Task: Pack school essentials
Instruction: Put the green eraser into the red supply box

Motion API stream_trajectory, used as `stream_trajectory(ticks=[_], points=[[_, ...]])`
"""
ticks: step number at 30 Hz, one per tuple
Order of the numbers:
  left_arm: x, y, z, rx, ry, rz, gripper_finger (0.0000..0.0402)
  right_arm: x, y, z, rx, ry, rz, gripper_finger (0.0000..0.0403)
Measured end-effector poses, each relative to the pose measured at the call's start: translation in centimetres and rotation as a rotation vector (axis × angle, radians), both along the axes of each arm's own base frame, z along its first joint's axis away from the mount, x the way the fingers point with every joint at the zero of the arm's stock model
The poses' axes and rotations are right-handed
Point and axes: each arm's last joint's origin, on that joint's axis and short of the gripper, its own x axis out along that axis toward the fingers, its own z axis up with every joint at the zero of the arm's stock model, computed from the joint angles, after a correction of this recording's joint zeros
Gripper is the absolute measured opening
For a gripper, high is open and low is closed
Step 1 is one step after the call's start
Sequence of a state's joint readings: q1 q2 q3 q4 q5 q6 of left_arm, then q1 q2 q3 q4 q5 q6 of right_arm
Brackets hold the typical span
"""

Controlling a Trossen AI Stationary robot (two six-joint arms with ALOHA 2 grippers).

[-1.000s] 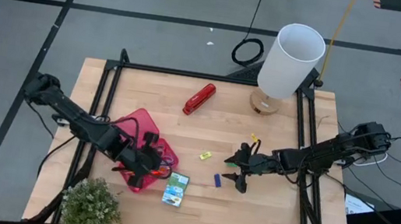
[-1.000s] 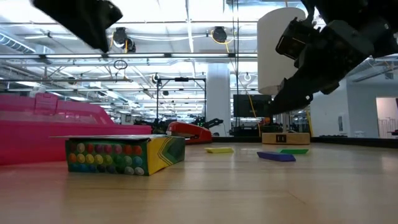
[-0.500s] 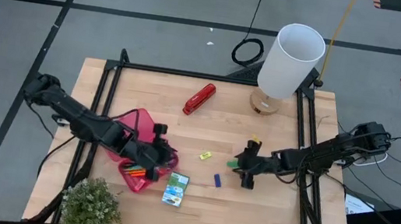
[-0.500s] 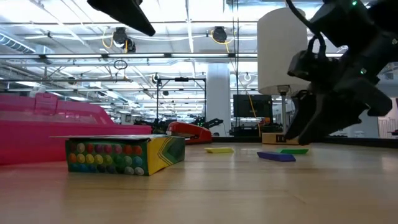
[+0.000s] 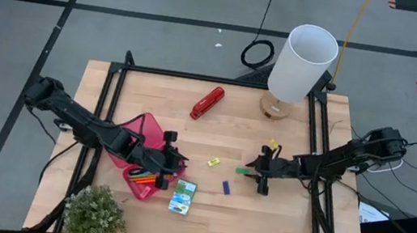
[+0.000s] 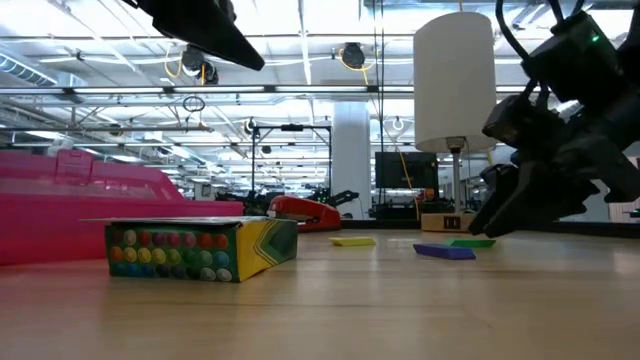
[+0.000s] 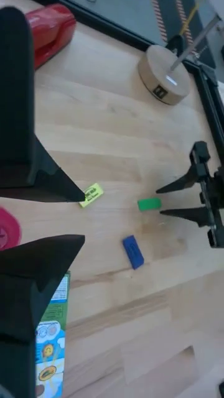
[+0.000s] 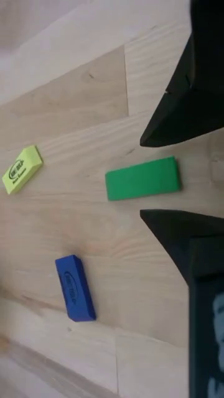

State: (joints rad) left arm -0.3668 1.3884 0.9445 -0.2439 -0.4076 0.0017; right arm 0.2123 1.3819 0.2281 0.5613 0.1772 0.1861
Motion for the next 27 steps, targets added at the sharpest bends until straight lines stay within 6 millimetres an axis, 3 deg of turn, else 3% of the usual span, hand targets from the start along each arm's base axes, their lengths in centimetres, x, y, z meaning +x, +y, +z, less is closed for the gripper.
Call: stream_trajectory(ticks=[6,16,27], points=[[0.3,0.4,0.1,-0.003,-0.014,-0.005,0.0097,0.0,-0.1,0.1,-0.004,-0.014,-0.002,0.0155],[0.6,0.4,0.5,-0.04,-0.06,-0.026,0.0097,0.1,-0.1,0.1,-0.007,-0.021,0.0,0.0186],[0.7,0.4,0.5,-0.044,-0.064,-0.024,0.0097,0.4,0.0,-1.5,0.011,0.026,0.002,0.0173]])
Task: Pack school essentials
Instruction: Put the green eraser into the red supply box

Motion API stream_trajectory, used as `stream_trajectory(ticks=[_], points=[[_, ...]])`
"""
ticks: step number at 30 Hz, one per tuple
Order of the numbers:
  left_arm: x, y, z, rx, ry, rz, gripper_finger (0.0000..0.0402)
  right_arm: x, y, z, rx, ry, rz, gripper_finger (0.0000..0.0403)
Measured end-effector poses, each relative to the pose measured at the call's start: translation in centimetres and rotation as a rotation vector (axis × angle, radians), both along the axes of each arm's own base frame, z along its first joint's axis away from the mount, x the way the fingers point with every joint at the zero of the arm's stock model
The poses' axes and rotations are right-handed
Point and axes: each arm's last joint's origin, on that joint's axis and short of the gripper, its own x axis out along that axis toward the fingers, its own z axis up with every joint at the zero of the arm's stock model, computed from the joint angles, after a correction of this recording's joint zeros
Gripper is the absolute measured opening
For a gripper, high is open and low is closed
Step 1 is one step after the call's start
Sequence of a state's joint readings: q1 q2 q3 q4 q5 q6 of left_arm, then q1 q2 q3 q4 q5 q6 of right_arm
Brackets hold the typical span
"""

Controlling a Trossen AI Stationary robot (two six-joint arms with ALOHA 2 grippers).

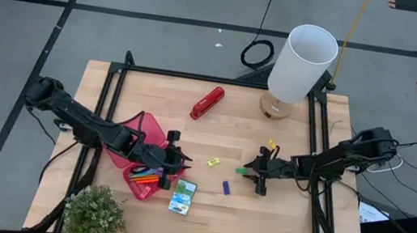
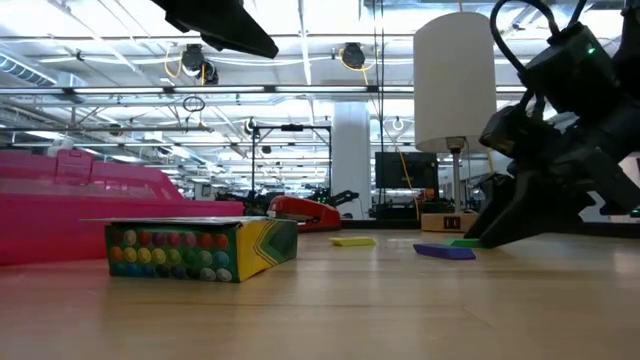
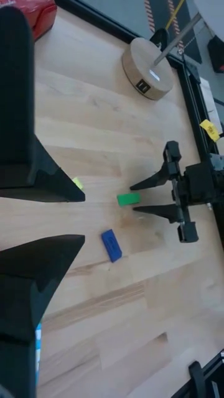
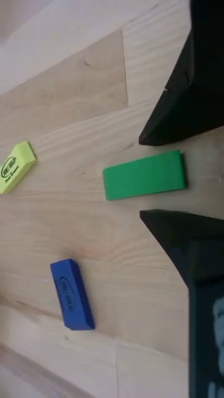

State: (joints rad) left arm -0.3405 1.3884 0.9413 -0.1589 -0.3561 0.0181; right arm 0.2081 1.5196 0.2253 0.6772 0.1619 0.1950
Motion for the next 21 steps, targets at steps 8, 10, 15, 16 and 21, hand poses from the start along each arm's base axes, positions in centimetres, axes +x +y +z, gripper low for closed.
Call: stream_trajectory(ticks=[8,10,15,16,21], points=[[-0.01,-0.01,0.0,0.003,0.001,-0.002,0.0097,0.01,0.06,-0.08,0.013,0.01,0.02,0.0127],[-0.01,-0.01,0.0,0.004,0.001,-0.003,0.0097,0.04,0.08,-0.05,0.011,0.006,0.028,0.0116],[-0.01,-0.01,-0.01,0.003,0.001,-0.002,0.0097,0.19,0.14,0.14,0.007,-0.022,0.045,0.0094],[-0.01,-0.01,-0.01,0.001,0.001,-0.001,0.0097,0.22,0.15,0.17,0.008,-0.027,0.046,0.0092],[0.0,0.0,-0.01,-0.011,0.0,0.007,0.0097,0.26,0.16,0.28,0.013,-0.039,0.046,0.0085]])
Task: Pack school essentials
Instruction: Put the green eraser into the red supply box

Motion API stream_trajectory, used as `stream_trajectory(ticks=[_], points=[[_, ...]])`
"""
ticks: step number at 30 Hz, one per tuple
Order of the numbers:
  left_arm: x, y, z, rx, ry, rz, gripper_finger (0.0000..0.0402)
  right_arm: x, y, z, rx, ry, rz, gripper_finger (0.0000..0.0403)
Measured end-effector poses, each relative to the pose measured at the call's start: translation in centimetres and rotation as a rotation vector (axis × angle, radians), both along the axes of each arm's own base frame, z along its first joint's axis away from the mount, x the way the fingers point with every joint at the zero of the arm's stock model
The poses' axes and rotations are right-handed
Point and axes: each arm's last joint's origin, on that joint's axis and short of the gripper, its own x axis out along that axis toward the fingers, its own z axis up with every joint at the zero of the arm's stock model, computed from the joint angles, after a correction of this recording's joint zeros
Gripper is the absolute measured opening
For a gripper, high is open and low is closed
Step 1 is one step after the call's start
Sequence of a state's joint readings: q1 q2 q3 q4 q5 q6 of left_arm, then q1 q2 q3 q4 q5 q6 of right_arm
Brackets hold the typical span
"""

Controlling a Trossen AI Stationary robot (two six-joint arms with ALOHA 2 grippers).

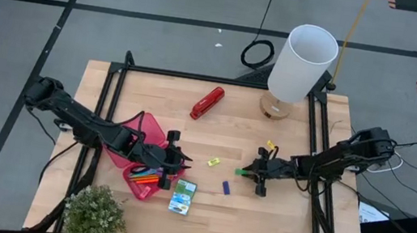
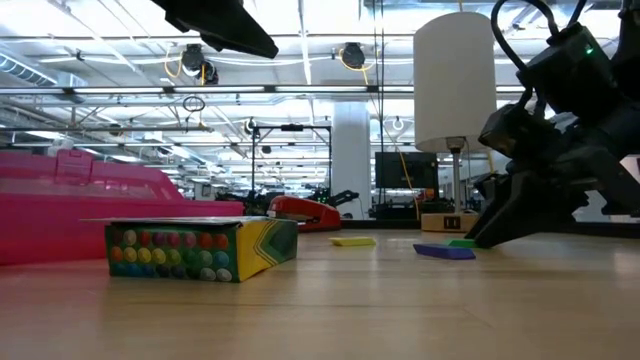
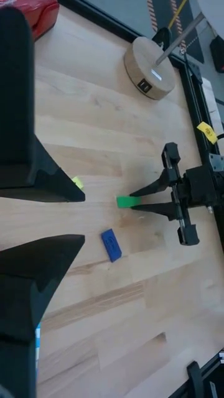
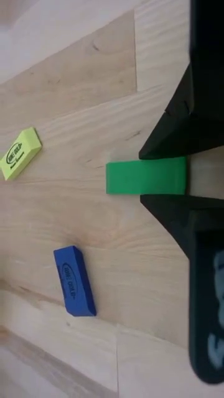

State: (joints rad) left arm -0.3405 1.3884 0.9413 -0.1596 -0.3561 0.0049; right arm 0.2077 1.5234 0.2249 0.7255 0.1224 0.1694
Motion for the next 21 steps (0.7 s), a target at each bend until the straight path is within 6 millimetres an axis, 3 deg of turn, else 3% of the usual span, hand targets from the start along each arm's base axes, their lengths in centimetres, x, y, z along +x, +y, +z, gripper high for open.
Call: stream_trajectory(ticks=[10,15,21], points=[[0.2,-0.3,0.4,0.002,-0.047,-0.019,0.0107,0.1,0.2,2.1,0.065,-0.111,0.041,0.0085],[0.4,-0.8,0.9,0.012,-0.101,-0.05,0.0146,0.1,0.3,3.5,0.165,-0.181,0.028,0.0084],[1.7,-1.8,-0.1,0.099,-0.151,-0.105,0.0204,0.5,0.5,4.9,0.266,-0.235,0.001,0.0084]])
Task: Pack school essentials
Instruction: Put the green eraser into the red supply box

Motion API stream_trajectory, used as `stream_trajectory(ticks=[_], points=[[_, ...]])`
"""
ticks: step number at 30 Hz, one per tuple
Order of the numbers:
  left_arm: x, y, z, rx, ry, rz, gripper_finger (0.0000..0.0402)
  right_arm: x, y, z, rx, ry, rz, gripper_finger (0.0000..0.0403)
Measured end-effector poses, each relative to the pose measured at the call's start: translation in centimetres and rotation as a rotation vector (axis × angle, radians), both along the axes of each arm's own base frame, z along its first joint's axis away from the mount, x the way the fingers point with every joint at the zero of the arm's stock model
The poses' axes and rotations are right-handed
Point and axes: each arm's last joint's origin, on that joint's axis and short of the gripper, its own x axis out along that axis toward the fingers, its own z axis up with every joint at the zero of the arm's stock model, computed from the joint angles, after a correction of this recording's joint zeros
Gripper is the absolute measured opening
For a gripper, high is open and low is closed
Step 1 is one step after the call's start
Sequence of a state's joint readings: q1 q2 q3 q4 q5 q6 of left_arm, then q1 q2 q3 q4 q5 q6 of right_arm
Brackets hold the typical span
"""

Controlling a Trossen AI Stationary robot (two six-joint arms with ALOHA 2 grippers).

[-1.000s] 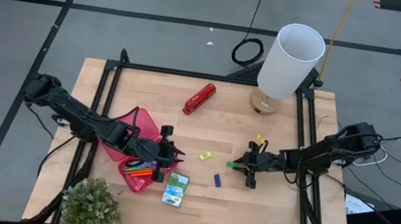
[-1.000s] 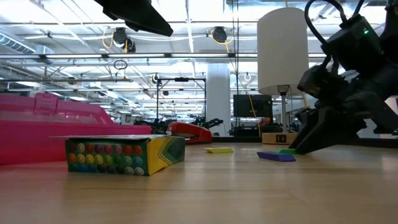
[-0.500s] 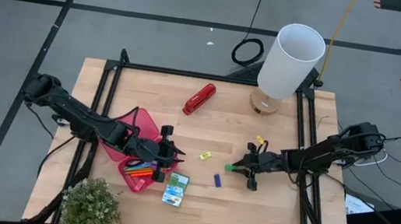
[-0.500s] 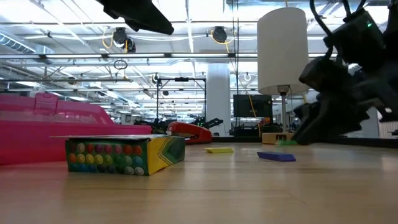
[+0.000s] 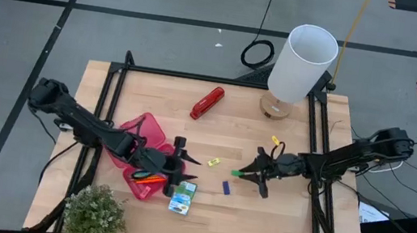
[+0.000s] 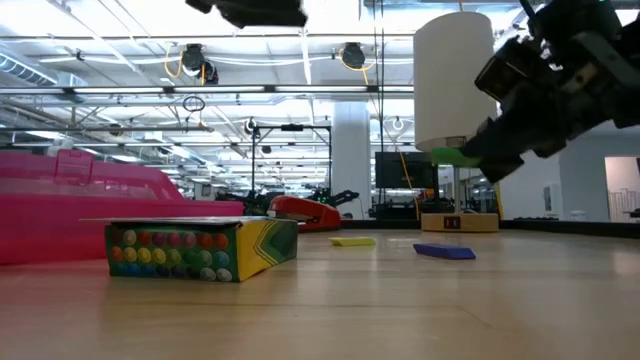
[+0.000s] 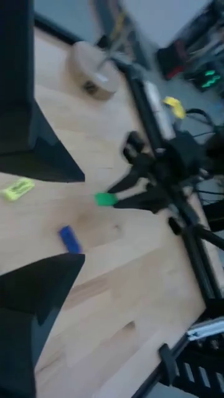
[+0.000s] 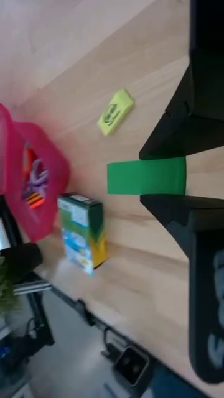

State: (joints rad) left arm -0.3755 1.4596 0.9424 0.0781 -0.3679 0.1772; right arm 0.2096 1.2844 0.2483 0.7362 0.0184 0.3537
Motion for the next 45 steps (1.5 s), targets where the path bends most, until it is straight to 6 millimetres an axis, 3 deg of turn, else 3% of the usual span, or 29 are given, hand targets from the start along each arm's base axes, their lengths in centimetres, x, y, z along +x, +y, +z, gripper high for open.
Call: stream_trajectory(ticks=[6,18,26,33,45], points=[[1.8,-0.4,-1.8,0.142,-0.027,-0.001,0.0236,0.9,0.3,1.1,0.05,-0.034,0.038,0.0084],[5.5,-1.9,-6.5,0.401,-0.172,-0.072,0.0239,1.7,1.2,2.4,0.073,-0.075,0.091,0.0084],[7.4,-1.0,-8.7,0.41,-0.157,-0.049,0.0236,1.7,1.2,2.4,0.139,-0.063,0.067,0.0084],[9.8,-1.6,-8.9,0.501,-0.09,-0.092,0.0193,1.7,1.2,2.7,0.185,-0.077,0.055,0.0084],[10.2,-1.7,-8.2,0.573,-0.063,-0.101,0.008,1.7,1.4,2.7,0.212,-0.076,0.096,0.0084]])
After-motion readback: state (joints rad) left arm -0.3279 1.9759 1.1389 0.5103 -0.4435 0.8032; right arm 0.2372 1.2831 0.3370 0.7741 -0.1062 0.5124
